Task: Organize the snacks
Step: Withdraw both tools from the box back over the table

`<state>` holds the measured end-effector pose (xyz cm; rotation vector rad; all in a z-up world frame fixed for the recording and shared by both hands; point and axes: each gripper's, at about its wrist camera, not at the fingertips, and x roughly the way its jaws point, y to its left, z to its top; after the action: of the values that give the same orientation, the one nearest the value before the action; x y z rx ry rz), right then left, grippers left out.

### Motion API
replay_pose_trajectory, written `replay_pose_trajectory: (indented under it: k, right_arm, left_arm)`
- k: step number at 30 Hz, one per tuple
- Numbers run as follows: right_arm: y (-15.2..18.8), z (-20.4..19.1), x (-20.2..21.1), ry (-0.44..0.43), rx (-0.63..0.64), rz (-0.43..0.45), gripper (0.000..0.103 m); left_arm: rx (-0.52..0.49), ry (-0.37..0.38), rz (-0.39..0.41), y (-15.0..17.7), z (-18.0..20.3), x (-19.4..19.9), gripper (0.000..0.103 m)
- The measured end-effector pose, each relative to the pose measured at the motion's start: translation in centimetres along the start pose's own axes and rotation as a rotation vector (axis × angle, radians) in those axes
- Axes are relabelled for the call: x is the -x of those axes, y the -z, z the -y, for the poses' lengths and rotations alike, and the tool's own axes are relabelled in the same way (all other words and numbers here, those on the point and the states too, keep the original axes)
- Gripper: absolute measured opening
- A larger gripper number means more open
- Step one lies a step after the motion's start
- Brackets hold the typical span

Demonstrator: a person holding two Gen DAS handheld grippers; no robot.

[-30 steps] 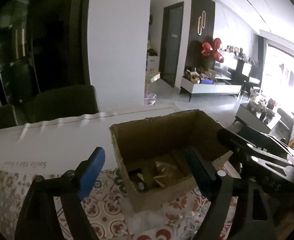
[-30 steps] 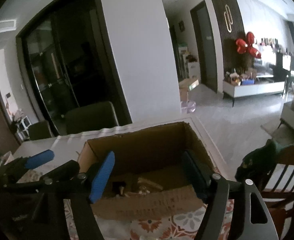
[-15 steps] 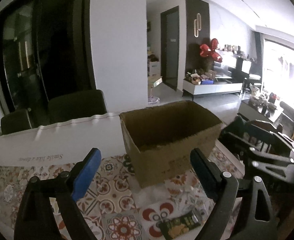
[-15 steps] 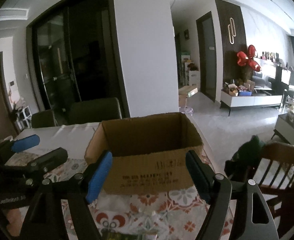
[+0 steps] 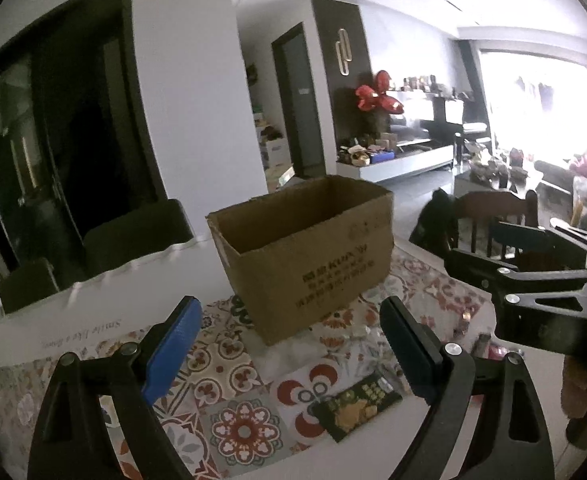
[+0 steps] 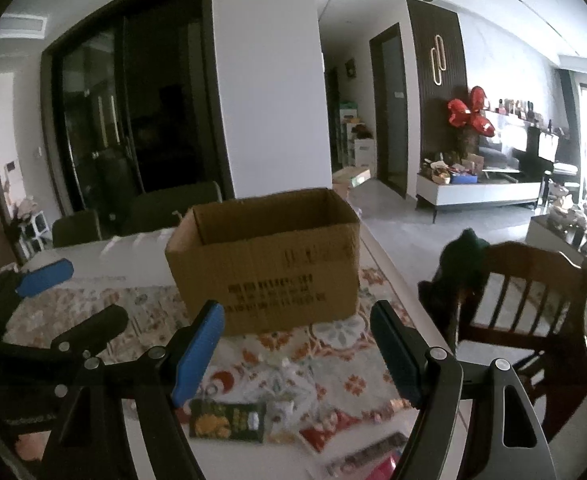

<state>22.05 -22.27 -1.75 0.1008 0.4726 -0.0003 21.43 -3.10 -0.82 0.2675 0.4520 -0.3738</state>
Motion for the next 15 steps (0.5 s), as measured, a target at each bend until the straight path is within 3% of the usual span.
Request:
replay_pose_trajectory:
  k: [15]
  right_arm:
    - [5.2,-0.7,-0.5,0.017,0.055,-0.109,0.076]
  left_arm:
    - [-0.129,0.109,-0.065,5.3,1.5,-1.6,0.091]
